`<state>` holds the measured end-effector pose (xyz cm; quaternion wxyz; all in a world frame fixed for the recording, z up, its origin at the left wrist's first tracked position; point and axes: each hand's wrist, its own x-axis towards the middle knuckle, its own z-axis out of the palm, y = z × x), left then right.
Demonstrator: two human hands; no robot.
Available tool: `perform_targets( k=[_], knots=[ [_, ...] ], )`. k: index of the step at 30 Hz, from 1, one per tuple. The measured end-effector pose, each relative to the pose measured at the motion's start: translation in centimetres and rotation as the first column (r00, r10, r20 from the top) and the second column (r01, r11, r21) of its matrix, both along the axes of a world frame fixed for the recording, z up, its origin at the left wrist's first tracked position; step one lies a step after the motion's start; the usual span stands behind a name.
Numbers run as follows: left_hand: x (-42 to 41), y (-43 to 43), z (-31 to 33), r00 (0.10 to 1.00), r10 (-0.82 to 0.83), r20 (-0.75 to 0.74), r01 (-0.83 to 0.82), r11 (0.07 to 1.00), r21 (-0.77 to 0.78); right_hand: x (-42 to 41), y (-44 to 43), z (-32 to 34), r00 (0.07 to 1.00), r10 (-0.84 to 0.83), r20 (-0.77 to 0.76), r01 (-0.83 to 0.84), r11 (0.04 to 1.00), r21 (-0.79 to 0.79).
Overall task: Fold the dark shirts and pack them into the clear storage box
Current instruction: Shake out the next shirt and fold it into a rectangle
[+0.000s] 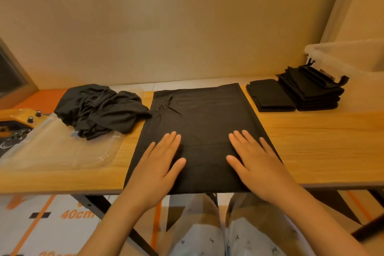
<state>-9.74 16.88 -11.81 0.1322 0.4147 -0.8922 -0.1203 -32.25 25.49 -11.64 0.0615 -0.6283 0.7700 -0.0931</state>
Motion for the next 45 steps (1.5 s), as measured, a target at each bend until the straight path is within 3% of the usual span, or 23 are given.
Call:
perform_targets(
  k=[4,9,11,17,23,28,34,38,45],
  knots=[
    [-5.0,0.3,0.1,0.999,-0.021,0.031,0.022,0.999,-0.043,3.3,-3.0,0.5,0.994,0.107,0.0,-0.107,0.992,-0.064],
    [-4.9,-1.0,-1.6,0.979,0.065,0.191,-0.064,0.998,-0.01,2.1,-4.2,-0.4,0.995,0.097,0.022,-0.098,0.991,0.089],
    [-3.2,-1.2,-1.5,0.976,0.056,0.21,-0.057,0.998,-0.002,0.6,-2.9,-0.5,0.994,0.109,0.019,-0.11,0.991,0.08],
    [2.4,-1.0,-1.6,0.972,0.115,0.203,-0.109,0.993,-0.04,-3.4,0.8,-1.0,1.0,-0.01,-0.012,0.011,0.999,0.038],
    [3.0,-0.2,-2.0,0.971,0.135,0.199,-0.126,0.99,-0.057,-3.7,1.4,-1.0,0.998,-0.043,-0.049,0.044,0.999,0.02],
    [2.0,-0.7,0.1,0.993,0.085,0.088,-0.093,0.991,0.099,-3.8,0.6,0.2,0.994,-0.075,-0.082,0.078,0.996,0.036],
    [-5.2,-9.1,2.4,0.976,-0.079,0.202,0.085,0.996,-0.022,-1.5,-8.4,3.0,0.986,0.145,-0.08,-0.155,0.979,-0.134],
    [-9.0,-14.5,0.4,0.956,-0.121,0.267,0.107,0.992,0.068,-0.8,-14.9,0.9,0.972,0.226,-0.072,-0.227,0.974,-0.007],
    [-7.0,-16.7,-1.4,0.98,-0.069,0.187,0.062,0.997,0.04,-4.3,-15.6,-1.2,0.982,0.173,-0.07,-0.166,0.982,0.094]
  ],
)
